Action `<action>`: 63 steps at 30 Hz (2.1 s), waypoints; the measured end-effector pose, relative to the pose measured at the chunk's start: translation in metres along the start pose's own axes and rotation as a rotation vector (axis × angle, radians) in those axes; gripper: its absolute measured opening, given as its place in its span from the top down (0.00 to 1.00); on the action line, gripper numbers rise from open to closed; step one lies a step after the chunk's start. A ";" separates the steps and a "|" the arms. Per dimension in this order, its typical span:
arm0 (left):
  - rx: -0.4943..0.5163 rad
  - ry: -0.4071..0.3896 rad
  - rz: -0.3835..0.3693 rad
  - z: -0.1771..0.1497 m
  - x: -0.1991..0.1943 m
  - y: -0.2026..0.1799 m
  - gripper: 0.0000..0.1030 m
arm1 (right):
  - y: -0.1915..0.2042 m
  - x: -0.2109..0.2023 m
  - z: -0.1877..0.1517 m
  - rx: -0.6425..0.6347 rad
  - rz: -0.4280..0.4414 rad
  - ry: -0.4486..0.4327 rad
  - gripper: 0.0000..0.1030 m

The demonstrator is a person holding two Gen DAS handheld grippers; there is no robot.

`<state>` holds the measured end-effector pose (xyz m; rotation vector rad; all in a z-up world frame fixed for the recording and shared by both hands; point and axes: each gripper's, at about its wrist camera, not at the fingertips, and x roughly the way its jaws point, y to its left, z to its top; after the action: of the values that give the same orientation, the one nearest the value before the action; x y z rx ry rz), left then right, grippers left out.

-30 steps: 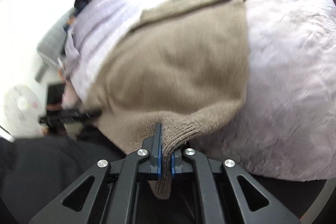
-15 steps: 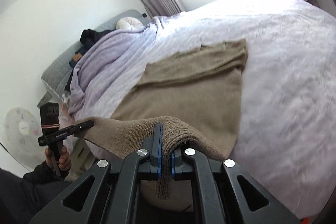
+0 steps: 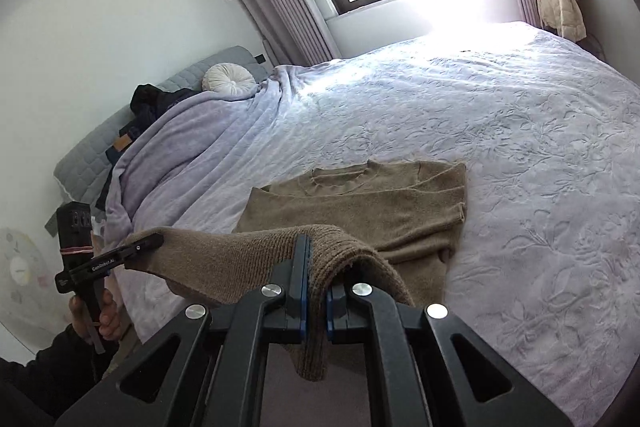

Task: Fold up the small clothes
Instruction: 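Lift the hem with both grippers and carry it over the collar end, then lay the hem down on the folded sweater and open both grippers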

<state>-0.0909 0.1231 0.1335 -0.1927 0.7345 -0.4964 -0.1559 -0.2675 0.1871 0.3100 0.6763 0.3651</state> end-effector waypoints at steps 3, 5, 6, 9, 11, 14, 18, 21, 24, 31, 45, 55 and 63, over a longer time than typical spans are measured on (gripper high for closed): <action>-0.007 0.003 0.016 0.015 0.017 0.004 0.93 | -0.002 0.014 0.017 0.006 -0.014 -0.001 0.94; -0.019 -0.001 0.020 0.028 0.025 0.007 0.93 | -0.002 0.022 0.029 0.001 -0.026 -0.004 0.94; -0.026 -0.003 0.018 0.035 0.028 0.009 0.93 | -0.002 0.027 0.036 -0.001 -0.032 -0.006 0.94; -0.033 -0.009 0.016 0.057 0.042 0.014 0.93 | -0.006 0.042 0.058 0.001 -0.051 -0.007 0.94; -0.036 -0.003 0.019 0.067 0.055 0.017 0.93 | -0.015 0.058 0.070 0.021 -0.065 -0.003 0.94; -0.041 0.033 0.038 0.078 0.084 0.023 0.93 | -0.032 0.085 0.081 0.057 -0.088 0.018 0.94; -0.059 0.089 0.055 0.086 0.129 0.037 0.93 | -0.055 0.126 0.090 0.101 -0.123 0.062 0.94; -0.071 0.121 0.073 0.096 0.164 0.048 0.93 | -0.074 0.157 0.097 0.140 -0.137 0.093 0.94; -0.094 0.153 0.087 0.107 0.200 0.061 0.93 | -0.095 0.189 0.104 0.188 -0.150 0.124 0.94; -0.162 0.281 0.123 0.102 0.277 0.088 0.93 | -0.136 0.252 0.107 0.254 -0.200 0.205 0.94; -0.283 0.378 0.003 0.102 0.280 0.111 0.45 | -0.165 0.272 0.094 0.391 -0.188 0.298 0.81; -0.199 0.230 0.125 0.102 0.200 0.099 0.15 | -0.153 0.201 0.096 0.317 -0.349 0.153 0.39; 0.255 0.343 0.110 0.073 0.230 0.020 0.15 | -0.072 0.234 0.073 -0.232 -0.460 0.353 0.39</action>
<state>0.1124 0.0260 0.0437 0.1755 1.0015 -0.5186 0.0775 -0.2444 0.0843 -0.1388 1.0148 0.0535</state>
